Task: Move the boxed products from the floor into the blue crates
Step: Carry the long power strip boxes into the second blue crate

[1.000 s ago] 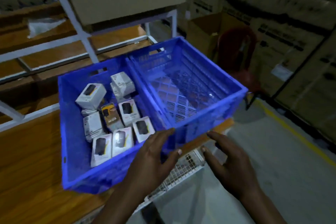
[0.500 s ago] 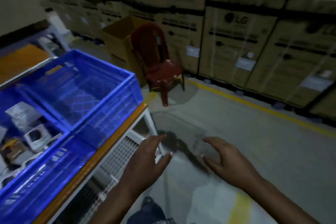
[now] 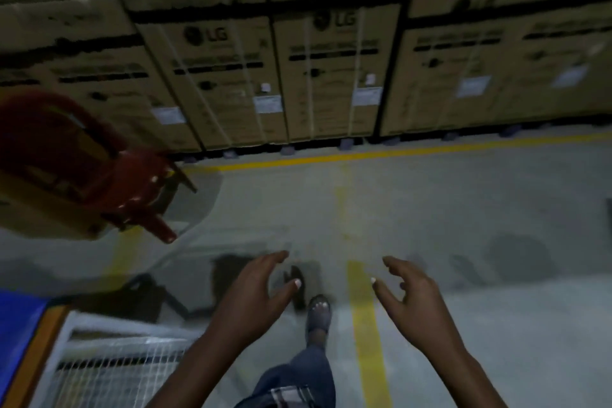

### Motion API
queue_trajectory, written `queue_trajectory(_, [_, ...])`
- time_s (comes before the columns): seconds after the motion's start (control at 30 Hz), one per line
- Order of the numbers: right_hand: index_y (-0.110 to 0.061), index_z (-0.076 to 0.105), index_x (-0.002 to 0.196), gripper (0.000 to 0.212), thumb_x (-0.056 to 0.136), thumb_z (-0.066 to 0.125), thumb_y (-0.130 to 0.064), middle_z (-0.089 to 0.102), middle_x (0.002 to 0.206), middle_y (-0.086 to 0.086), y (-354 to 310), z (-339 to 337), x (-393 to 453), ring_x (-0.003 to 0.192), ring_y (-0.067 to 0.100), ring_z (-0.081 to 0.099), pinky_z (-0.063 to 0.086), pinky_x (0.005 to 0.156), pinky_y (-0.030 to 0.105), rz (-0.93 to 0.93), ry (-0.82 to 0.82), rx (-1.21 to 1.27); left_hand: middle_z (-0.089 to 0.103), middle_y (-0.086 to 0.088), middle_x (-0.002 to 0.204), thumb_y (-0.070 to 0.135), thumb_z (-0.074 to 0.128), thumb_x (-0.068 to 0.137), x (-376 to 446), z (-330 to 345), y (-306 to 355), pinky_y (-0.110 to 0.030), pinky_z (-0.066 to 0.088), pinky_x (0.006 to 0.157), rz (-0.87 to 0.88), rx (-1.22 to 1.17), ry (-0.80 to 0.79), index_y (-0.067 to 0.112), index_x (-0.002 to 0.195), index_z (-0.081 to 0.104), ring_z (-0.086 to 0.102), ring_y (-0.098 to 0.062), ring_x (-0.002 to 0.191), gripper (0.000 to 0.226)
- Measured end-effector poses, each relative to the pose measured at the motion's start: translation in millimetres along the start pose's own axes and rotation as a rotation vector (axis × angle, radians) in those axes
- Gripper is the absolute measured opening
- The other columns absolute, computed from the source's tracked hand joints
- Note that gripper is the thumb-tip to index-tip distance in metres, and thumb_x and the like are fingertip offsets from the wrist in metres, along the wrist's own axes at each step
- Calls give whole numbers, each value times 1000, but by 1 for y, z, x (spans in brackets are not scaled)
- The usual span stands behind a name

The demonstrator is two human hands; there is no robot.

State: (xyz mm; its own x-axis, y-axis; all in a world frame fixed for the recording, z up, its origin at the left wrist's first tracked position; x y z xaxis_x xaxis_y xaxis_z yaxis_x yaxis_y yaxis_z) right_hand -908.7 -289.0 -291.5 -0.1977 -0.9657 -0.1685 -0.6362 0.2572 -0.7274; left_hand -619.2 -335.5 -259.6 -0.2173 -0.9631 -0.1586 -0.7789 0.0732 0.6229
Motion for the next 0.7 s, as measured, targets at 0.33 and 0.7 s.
queue_trajectory(0.33, [-20, 54, 145, 60, 94, 64, -50, 59, 145, -3, 75, -86, 92, 130, 13, 57, 48, 105, 31, 292, 82, -166, 58, 5, 145, 56, 64, 92, 208, 77, 70, -35, 48, 107, 183, 82, -326, 28, 145, 53, 57, -13, 128, 61])
queue_trajectory(0.7, [-25, 55, 144, 58, 94, 65, -52, 60, 140, -11, 150, -169, 126, 121, 2, 58, 52, 102, 28, 615, 390, 78, 54, 5, 148, 53, 61, 96, 356, 195, 223, -28, 40, 111, 553, 242, -659, 25, 147, 51, 51, -13, 136, 60])
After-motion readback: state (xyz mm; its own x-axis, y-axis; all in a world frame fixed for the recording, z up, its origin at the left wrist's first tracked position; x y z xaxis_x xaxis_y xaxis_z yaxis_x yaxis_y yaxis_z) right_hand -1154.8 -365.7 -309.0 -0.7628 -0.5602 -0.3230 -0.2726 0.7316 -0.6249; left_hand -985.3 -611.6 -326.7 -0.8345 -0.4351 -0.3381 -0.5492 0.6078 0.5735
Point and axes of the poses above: each hand's wrist, its own x-axis towards the middle knuckle, its own z-axis out of the palm, y = z × x, the point moved 2 cm from there along x, towards the middle knuckle
